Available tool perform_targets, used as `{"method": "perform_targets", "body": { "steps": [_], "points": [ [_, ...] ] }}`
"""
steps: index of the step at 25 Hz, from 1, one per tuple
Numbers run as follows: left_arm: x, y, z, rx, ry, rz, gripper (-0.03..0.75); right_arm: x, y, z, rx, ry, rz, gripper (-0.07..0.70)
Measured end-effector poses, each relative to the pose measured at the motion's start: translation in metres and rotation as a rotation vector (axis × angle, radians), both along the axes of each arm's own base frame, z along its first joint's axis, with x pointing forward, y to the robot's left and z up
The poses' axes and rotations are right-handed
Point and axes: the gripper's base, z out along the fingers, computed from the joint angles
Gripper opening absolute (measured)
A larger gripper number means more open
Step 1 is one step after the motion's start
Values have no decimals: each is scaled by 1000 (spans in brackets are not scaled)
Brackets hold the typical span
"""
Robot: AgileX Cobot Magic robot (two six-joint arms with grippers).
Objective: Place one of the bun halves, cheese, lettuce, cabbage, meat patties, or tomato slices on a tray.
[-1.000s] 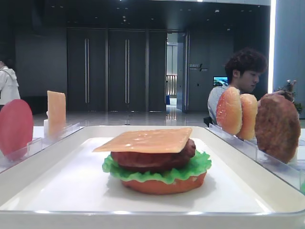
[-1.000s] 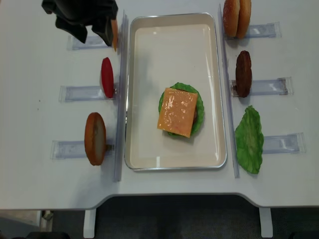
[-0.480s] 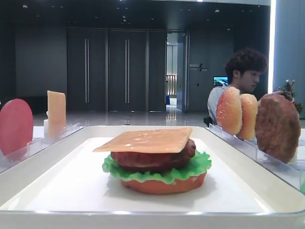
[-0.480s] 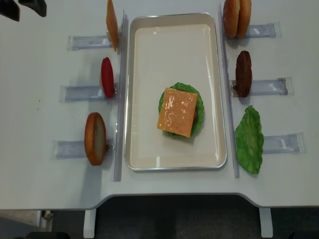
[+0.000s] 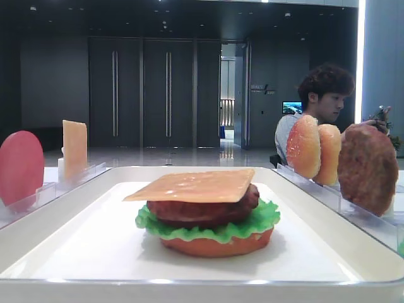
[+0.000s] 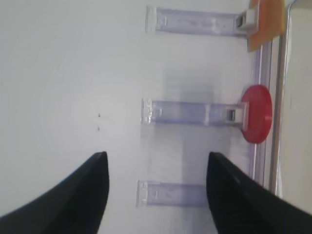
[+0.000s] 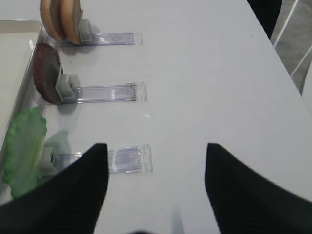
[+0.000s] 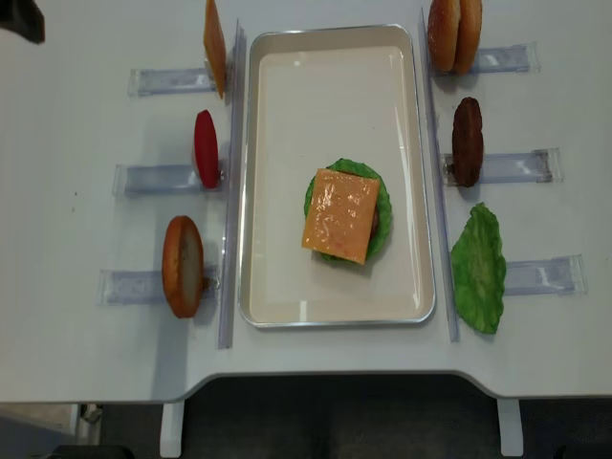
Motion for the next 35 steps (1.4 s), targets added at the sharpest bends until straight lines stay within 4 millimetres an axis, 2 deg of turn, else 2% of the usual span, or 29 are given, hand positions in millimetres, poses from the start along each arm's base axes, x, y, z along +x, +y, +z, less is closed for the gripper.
{"method": "perform_targets", "body": {
  "steps": [4, 13, 18, 24, 35],
  "points": [
    [-38, -2, -8, 1, 7, -3, 482, 0, 0, 0, 0, 0, 0, 416],
    [-132, -9, -12, -18, -125, -7, 482, 0, 0, 0, 0, 0, 0, 416],
    [-174, -13, -29, -18, -181, -27, 482, 0, 0, 0, 0, 0, 0, 416],
    [-211, -14, -57, 17, -232, -79, 482, 0, 0, 0, 0, 0, 0, 416],
    [-255, -19, -92, 21, -391, -100, 482, 0, 0, 0, 0, 0, 0, 416]
  ]
}}
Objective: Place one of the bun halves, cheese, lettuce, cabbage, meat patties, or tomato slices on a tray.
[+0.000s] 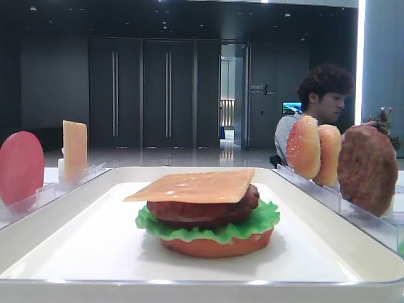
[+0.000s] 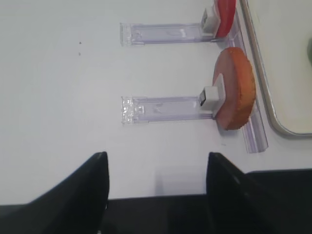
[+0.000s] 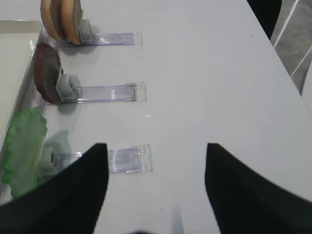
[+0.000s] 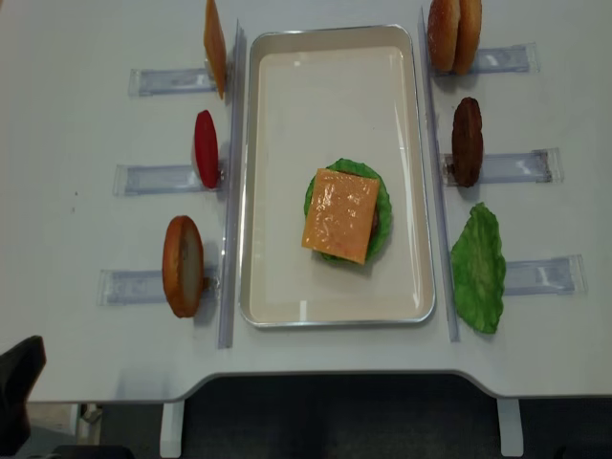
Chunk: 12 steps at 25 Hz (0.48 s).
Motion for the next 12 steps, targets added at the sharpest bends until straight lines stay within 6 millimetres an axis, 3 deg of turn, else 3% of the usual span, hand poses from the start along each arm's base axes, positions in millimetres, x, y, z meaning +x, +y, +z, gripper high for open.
{"method": "perform_targets", "body": {
  "steps": [7, 12],
  "points": [
    [-21, -1, -7, 6, -150, -2, 482, 0, 0, 0, 0, 0, 0, 416],
    [-20, -1, -6, 12, -172, -6, 482, 0, 0, 0, 0, 0, 0, 416]
  ]
}}
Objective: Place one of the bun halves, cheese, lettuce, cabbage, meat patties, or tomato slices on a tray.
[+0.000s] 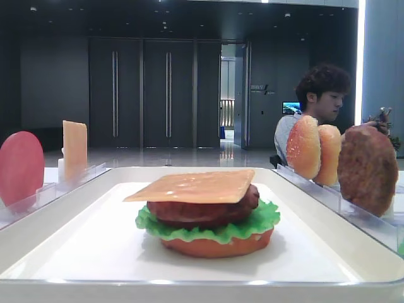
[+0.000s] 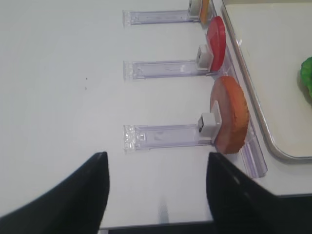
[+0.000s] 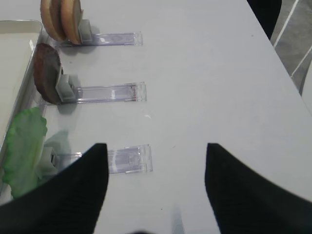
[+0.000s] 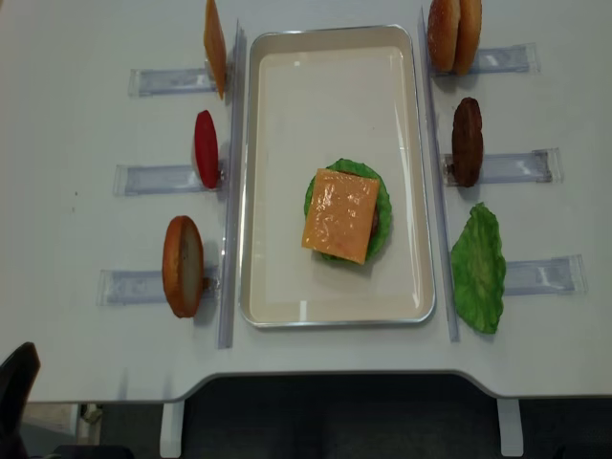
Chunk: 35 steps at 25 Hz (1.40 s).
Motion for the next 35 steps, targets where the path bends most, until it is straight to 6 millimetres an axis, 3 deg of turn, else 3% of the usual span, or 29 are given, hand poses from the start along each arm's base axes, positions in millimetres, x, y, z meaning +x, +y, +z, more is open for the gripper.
{"method": "perform_targets", "body": {
  "steps": [9, 22, 35],
  "points": [
    [9, 1, -4, 1, -52, 3, 456, 0, 0, 0, 0, 0, 0, 416],
    [9, 1, -4, 1, -55, 3, 356, 0, 0, 0, 0, 0, 0, 416],
    [9, 1, -4, 1, -55, 3, 307, 0, 0, 0, 0, 0, 0, 416]
  ]
}}
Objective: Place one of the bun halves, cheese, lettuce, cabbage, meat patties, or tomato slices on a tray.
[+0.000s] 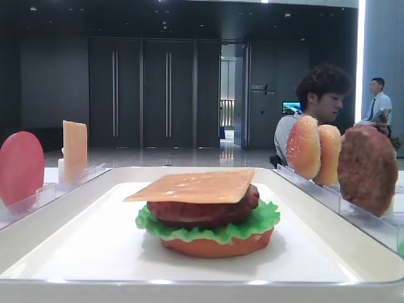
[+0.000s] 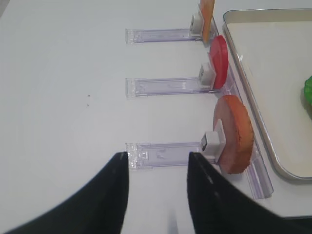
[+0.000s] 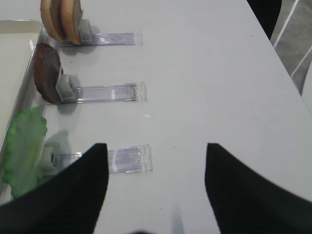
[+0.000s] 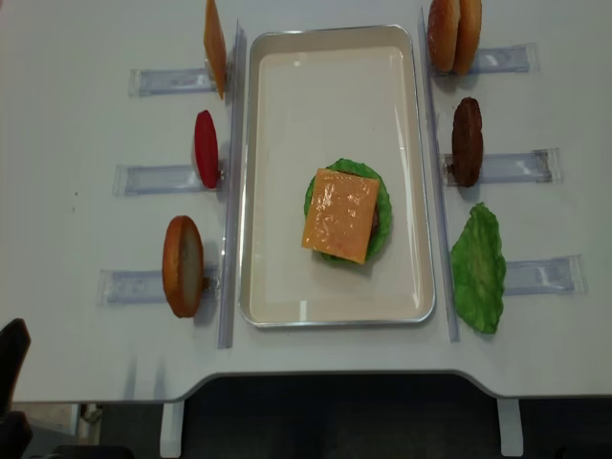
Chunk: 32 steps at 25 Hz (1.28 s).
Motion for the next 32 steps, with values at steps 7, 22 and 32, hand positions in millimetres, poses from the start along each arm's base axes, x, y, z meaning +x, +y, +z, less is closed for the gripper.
{"method": "perform_targets", "body": {
  "steps": [7, 22, 32],
  "points": [
    [0, 0, 0, 0, 0, 0, 306, 0, 0, 0, 0, 0, 0, 416],
    [0, 0, 0, 0, 0, 0, 302, 0, 0, 0, 0, 0, 0, 416],
    [0, 0, 0, 0, 0, 0, 293, 0, 0, 0, 0, 0, 0, 416]
  ]
}}
